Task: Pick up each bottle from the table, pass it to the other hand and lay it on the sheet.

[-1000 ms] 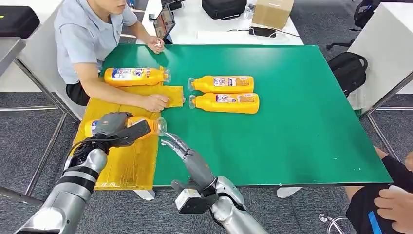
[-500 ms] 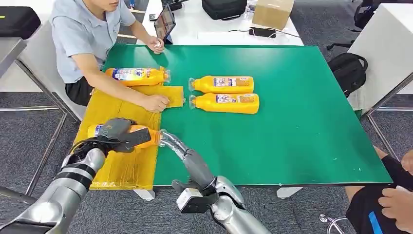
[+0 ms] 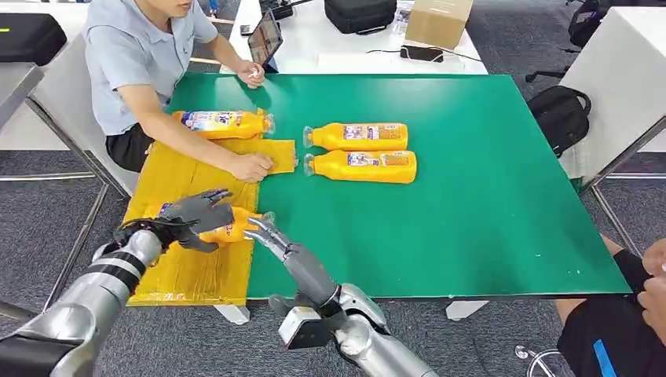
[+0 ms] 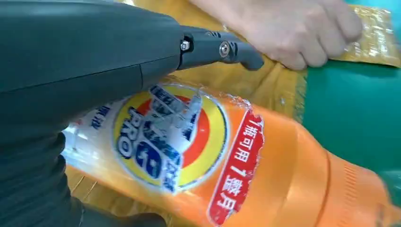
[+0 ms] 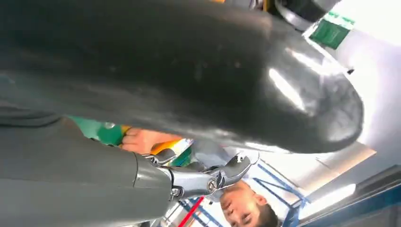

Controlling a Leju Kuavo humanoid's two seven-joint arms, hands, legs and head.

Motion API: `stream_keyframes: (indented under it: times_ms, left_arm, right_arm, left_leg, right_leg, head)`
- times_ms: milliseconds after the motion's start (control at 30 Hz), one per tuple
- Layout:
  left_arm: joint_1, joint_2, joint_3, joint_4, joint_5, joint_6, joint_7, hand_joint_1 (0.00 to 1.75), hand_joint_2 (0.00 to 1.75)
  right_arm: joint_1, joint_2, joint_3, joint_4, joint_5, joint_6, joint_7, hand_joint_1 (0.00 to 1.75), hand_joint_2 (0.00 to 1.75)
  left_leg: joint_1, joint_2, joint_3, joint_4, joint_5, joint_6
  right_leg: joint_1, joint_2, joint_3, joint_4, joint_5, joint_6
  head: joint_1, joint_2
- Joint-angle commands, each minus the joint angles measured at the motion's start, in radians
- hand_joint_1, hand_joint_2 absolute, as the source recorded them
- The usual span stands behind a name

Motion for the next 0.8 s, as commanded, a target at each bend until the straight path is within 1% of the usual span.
stream_keyframes:
  times_ms: [33, 67, 100, 167, 233, 267, 333, 400, 433, 467, 533, 567, 600, 633, 700, 733, 767, 800]
  left_arm:
    - [-0.032, 0.084, -0.098, 0.113, 0.041, -0.096, -0.026, 0.0, 1.75]
    - [-0.03, 0.081, -0.102, 0.116, 0.052, -0.098, -0.02, 0.0, 1.75]
    - [-0.029, 0.081, -0.104, 0.117, 0.068, -0.102, -0.024, 0.0, 1.75]
    - [-0.018, 0.067, -0.045, 0.127, 0.151, -0.127, -0.026, 0.0, 1.75]
    - [0.0, 0.062, -0.01, 0.12, 0.215, -0.161, -0.035, 0.0, 1.75]
    - [0.014, 0.063, -0.004, 0.1, 0.247, -0.183, -0.035, 0.0, 1.75]
    - [0.031, 0.067, 0.004, 0.066, 0.296, -0.22, -0.051, 0.0, 1.75]
    - [0.06, 0.042, 0.051, 0.03, 0.381, -0.234, -0.069, 0.0, 1.75]
    - [0.1, 0.028, 0.062, -0.041, 0.426, -0.222, -0.086, 0.0, 1.75]
    - [0.159, -0.001, 0.076, -0.151, 0.5, -0.196, -0.078, 0.0, 1.75]
    - [0.235, -0.073, 0.099, -0.309, 0.599, -0.136, -0.052, 0.0, 1.75]
    - [0.265, -0.137, 0.131, -0.395, 0.675, -0.111, -0.071, 0.0, 1.75]
    - [0.308, -0.195, 0.15, -0.521, 0.78, -0.121, -0.022, 0.0, 1.75]
    - [0.344, -0.232, 0.152, -0.647, 0.841, -0.104, -0.011, 0.0, 1.75]
    - [0.382, -0.344, 0.209, -0.826, 1.002, -0.073, -0.021, 0.0, 1.75]
    - [0.4, -0.385, 0.228, -0.92, 1.071, -0.064, -0.003, 0.0, 1.75]
    - [0.414, -0.408, 0.247, -0.992, 1.143, -0.057, 0.026, 0.0, 1.75]
    - [0.432, -0.423, 0.262, -1.049, 1.187, -0.041, 0.044, 0.0, 1.75]
  right_arm:
    - [-0.075, -0.031, 0.094, 0.062, -0.037, 0.006, -0.034, 0.0, 0.0]
    - [-0.077, -0.031, 0.099, 0.062, -0.038, 0.006, -0.034, 0.0, 0.0]
    - [-0.079, -0.032, 0.102, 0.06, -0.043, 0.008, -0.034, 0.0, 0.0]
    - [-0.078, -0.032, 0.103, 0.065, -0.046, 0.01, -0.034, 0.0, 0.0]
    - [-0.078, -0.032, 0.106, 0.068, -0.05, 0.013, -0.034, 0.0, 0.0]
    - [-0.078, -0.034, 0.11, 0.067, -0.052, 0.012, -0.034, 0.0, 0.0]
    - [-0.079, -0.037, 0.118, 0.064, -0.055, 0.009, -0.034, 0.0, 0.0]
    - [-0.08, -0.038, 0.117, 0.059, -0.057, 0.004, -0.034, 0.0, 0.0]
    - [-0.079, -0.039, 0.114, 0.058, -0.057, -0.001, -0.034, 0.0, 0.0]
    - [-0.073, -0.045, 0.113, 0.047, -0.054, -0.006, -0.034, 0.0, 0.0]
    - [-0.059, -0.048, 0.095, 0.037, -0.041, -0.02, -0.034, 0.0, 0.0]
    - [-0.048, -0.05, 0.084, 0.025, -0.033, -0.026, -0.034, 0.0, 0.0]
    - [-0.034, -0.054, 0.07, 0.012, -0.02, -0.025, -0.034, 0.0, 0.0]
    - [-0.022, -0.051, 0.055, 0.003, -0.004, -0.029, -0.034, 0.0, 0.0]
    - [0.001, -0.044, 0.018, -0.014, 0.025, -0.042, -0.034, 0.0, 0.0]
    - [0.013, -0.042, 0.004, -0.03, 0.038, -0.041, -0.034, 0.0, 0.0]
    - [0.024, -0.045, -0.005, -0.052, 0.05, -0.045, -0.034, 0.0, 0.0]
    - [0.037, -0.046, -0.019, -0.078, 0.064, -0.056, -0.034, 0.0, 0.0]
  left_leg:
    - [0.0, 0.006, 0.004, -0.002, 0.0, 0.002]
    - [0.0, 0.003, 0.003, -0.001, 0.0, 0.001]
    - [0.0, 0.004, 0.003, -0.001, 0.0, 0.001]
    - [0.0, 0.003, 0.003, -0.001, 0.0, 0.001]
    - [0.0, 0.003, 0.004, -0.002, 0.0, 0.002]
    - [-0.001, 0.003, 0.004, -0.002, 0.0, 0.001]
    - [0.0, 0.004, 0.005, -0.003, 0.0, 0.002]
    - [-0.001, 0.003, 0.005, -0.003, 0.0, 0.002]
    - [-0.001, 0.003, 0.005, -0.003, 0.0, 0.002]
    - [-0.001, 0.003, 0.005, -0.004, 0.0, 0.002]
    - [-0.002, -0.001, 0.006, -0.005, 0.001, 0.003]
    - [-0.002, -0.003, 0.004, -0.003, 0.001, 0.002]
    - [-0.002, -0.004, 0.003, -0.003, 0.001, 0.003]
    - [-0.002, -0.008, 0.003, -0.002, 0.001, 0.003]
    - [-0.001, -0.011, -0.002, 0.001, 0.001, 0.003]
    - [-0.001, -0.011, -0.004, 0.002, 0.0, 0.003]
    - [-0.001, -0.011, -0.005, 0.004, -0.001, 0.004]
    - [-0.001, -0.006, -0.008, 0.003, 0.0, 0.003]
  right_leg:
    - [0.001, 0.004, 0.001, -0.001, 0.001, -0.004]
    - [0.0, 0.002, 0.001, 0.0, 0.001, -0.002]
    - [0.001, 0.003, 0.001, 0.0, 0.001, -0.003]
    - [0.0, 0.002, 0.001, 0.0, 0.001, -0.002]
    - [0.001, 0.002, 0.002, -0.001, 0.001, -0.004]
    - [0.0, 0.002, 0.002, 0.0, 0.001, -0.002]
    - [0.0, 0.002, 0.003, -0.001, 0.001, -0.004]
    - [0.0, 0.002, 0.002, -0.001, 0.001, -0.003]
    - [0.0, 0.002, 0.003, -0.001, 0.001, -0.003]
    - [0.0, 0.001, 0.004, -0.002, 0.001, -0.003]
    - [-0.001, -0.002, 0.006, -0.003, 0.0, -0.002]
    - [-0.001, -0.003, 0.004, -0.001, -0.001, -0.001]
    - [-0.001, -0.006, 0.004, -0.002, -0.001, -0.002]
    - [-0.001, -0.009, 0.005, -0.003, -0.001, -0.002]
    - [-0.001, -0.012, 0.001, -0.001, -0.002, -0.001]
    - [0.0, -0.012, 0.0, -0.002, -0.002, -0.001]
    - [0.0, -0.012, 0.0, -0.001, -0.003, -0.002]
    - [0.0, -0.007, -0.004, -0.001, -0.001, 0.0]
  head:
    - [0.0, 0.0]
    - [0.0, 0.0]
    - [0.0, 0.0]
    - [0.0, 0.0]
    - [0.0, 0.0]
    - [0.0, 0.0]
    - [0.0, 0.0]
    - [0.0, 0.0]
    - [0.0, 0.0]
    - [0.0, 0.0]
    - [0.0, 0.0]
    - [0.0, 0.0]
    - [0.0, 0.0]
    - [0.0, 0.0]
    - [0.0, 0.0]
    - [0.001, 0.0]
    - [0.0, 0.0]
    - [0.0, 0.0]
